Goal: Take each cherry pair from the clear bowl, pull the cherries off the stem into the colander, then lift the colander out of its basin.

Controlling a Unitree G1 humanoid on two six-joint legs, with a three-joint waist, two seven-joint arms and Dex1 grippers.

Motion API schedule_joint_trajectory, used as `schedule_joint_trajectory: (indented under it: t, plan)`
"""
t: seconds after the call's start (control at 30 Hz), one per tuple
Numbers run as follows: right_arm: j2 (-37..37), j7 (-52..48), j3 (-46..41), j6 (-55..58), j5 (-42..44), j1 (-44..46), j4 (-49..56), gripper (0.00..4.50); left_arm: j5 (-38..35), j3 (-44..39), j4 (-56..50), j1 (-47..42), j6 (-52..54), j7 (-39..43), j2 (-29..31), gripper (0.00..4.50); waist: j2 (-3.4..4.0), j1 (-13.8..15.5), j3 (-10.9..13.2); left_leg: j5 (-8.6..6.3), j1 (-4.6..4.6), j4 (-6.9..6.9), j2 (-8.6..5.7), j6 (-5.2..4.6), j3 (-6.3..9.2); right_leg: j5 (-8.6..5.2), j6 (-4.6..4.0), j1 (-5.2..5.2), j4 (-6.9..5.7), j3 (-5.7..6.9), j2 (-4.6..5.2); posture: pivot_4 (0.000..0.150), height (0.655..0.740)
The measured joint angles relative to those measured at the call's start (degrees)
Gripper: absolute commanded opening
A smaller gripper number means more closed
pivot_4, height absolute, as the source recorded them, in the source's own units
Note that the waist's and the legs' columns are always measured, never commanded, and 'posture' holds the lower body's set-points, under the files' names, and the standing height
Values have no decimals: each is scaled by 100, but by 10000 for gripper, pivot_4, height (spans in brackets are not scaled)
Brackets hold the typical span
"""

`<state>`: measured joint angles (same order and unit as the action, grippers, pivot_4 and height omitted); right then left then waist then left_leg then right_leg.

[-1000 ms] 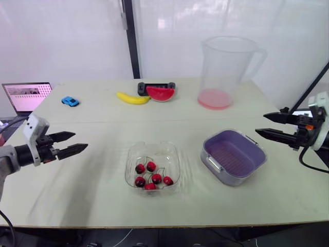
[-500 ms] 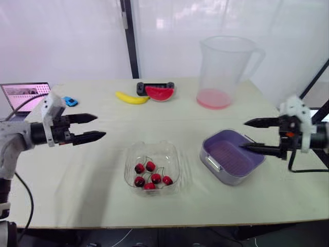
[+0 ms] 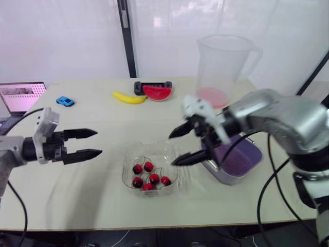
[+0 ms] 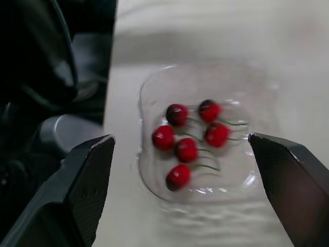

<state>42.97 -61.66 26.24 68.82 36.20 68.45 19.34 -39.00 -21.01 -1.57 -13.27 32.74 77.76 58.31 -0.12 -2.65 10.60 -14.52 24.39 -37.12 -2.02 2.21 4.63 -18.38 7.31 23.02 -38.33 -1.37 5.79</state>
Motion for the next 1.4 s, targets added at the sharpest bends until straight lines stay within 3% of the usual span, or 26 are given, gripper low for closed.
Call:
schedule_joint_trajectory:
  t: [0.2, 0.5, 0.6, 0.67, 1.17, 1.27, 1.37, 1.4]
  plan:
    - [-953, 582, 732, -64, -858, 385, -717, 44551, -113, -613, -599, 872, -99, -102, -229, 45000, -25, 21, -10, 23, 5, -1, -6, 39, 11, 0, 0, 14, -31, 8, 7, 1500, 7400]
    - [-2139, 1485, 1216, 112, -1540, -102, -1402, 44551, -293, -1055, -1070, 1397, -96, -417, -397, 45000, -29, 3, -12, 29, 3, 0, -10, 49, 9, 0, 0, 33, -71, 5, 8, 1500, 7400]
    - [-2275, 1640, 1429, 107, -1705, -347, -1490, 35906, -396, -1146, -1138, 1529, 30, -429, -356, 45000, -29, 1, -13, 29, 3, 0, -10, 49, 9, 0, -1, 35, -73, 5, 8, 1500, 7400]
    - [-2281, 1740, 1529, 123, -1817, -418, -1609, 27828, -551, -1223, -1268, 1583, 217, -476, -319, 45000, -29, 7, -12, 24, 3, 0, -11, 42, 9, 0, -1, 35, -73, 5, 9, 1500, 7400]
    - [-2616, 2175, 1541, 93, -2377, -528, -1935, 27828, -1006, -1397, -1765, 1704, 550, -1058, -407, 45000, -29, 4, -13, 25, 1, 2, -10, 43, 10, 0, -1, 37, -75, 5, 7, 1500, 7400]
    - [-2616, 2173, 1602, 62, -2455, -641, -2009, 20140, -1020, -1396, -1773, 1694, 549, -1112, -406, 45000, -29, -3, -13, 25, 1, 2, -10, 43, 9, 0, -1, 38, -75, 5, 7, 1500, 7400]
    - [-2623, 2167, 1634, 9, -2533, -650, -2064, 7607, -1019, -1394, -1745, 1646, 549, -1145, -374, 45000, -29, -5, -13, 25, 1, 2, -10, 43, 9, 0, -1, 38, -75, 5, 6, 1500, 7400]
    - [-2634, 2158, 1633, -9, -2553, -650, -2069, 7607, -1019, -1394, -1732, 1620, 549, -1147, -344, 45000, -30, -2, -13, 25, 1, 2, -10, 43, 9, 0, -1, 38, -75, 5, 6, 1500, 7400]
